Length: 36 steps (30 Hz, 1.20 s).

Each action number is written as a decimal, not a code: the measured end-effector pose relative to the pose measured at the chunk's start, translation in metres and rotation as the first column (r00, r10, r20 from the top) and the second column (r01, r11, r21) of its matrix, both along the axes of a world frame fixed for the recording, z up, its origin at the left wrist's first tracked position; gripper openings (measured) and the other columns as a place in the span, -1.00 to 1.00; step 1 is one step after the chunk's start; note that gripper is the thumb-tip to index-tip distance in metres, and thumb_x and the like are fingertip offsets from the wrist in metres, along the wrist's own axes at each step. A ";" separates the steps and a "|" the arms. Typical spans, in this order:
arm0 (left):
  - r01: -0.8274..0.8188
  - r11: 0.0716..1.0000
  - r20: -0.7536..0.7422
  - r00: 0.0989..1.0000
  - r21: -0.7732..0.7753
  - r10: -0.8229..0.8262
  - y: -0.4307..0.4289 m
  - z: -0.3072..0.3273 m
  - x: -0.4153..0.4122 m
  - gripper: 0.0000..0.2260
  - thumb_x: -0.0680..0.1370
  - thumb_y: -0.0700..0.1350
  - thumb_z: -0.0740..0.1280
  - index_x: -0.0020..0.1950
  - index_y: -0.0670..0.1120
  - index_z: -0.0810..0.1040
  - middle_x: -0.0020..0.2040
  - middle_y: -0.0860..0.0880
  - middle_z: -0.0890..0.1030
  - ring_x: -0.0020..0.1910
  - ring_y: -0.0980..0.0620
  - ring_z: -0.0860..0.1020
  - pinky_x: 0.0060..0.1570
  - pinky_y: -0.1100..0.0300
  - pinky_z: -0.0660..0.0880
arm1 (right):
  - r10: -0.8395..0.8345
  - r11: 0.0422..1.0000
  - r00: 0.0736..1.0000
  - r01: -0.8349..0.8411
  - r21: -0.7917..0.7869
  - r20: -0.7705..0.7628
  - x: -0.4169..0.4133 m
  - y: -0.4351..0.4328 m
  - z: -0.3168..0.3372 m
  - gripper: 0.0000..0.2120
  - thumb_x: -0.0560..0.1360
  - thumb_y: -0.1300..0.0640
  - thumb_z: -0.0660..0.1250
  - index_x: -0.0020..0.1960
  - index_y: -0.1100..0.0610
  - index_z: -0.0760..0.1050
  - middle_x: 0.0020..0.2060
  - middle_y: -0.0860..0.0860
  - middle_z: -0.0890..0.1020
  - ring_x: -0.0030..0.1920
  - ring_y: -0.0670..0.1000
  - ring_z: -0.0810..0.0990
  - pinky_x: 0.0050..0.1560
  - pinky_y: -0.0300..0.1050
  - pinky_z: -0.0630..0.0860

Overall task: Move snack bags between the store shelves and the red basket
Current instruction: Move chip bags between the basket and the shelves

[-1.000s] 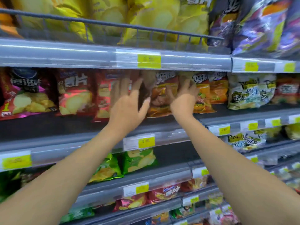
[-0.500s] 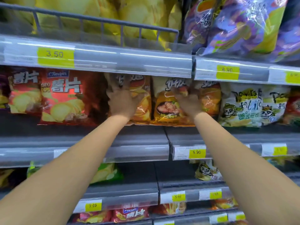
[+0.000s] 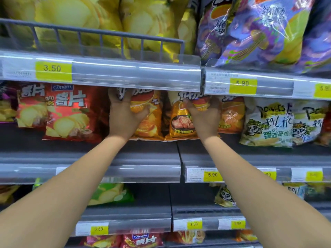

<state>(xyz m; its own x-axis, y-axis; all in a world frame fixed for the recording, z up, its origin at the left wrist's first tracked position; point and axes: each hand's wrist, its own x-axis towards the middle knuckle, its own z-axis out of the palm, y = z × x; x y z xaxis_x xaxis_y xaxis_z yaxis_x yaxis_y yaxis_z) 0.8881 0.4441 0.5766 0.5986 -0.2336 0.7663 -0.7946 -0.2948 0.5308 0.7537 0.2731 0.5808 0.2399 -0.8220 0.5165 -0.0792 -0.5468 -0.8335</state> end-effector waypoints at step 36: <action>-0.246 0.878 0.128 0.969 0.410 0.212 0.004 0.011 -0.026 -0.19 0.47 0.39 -0.27 0.52 -0.04 0.25 0.50 -0.30 0.19 0.50 -0.30 0.07 0.44 -0.31 -0.16 | -0.157 0.972 0.983 0.137 0.191 0.095 0.001 0.004 0.012 -0.28 0.31 -0.39 0.07 0.13 0.16 0.52 0.04 0.19 0.60 0.13 0.25 0.50 0.20 0.14 0.42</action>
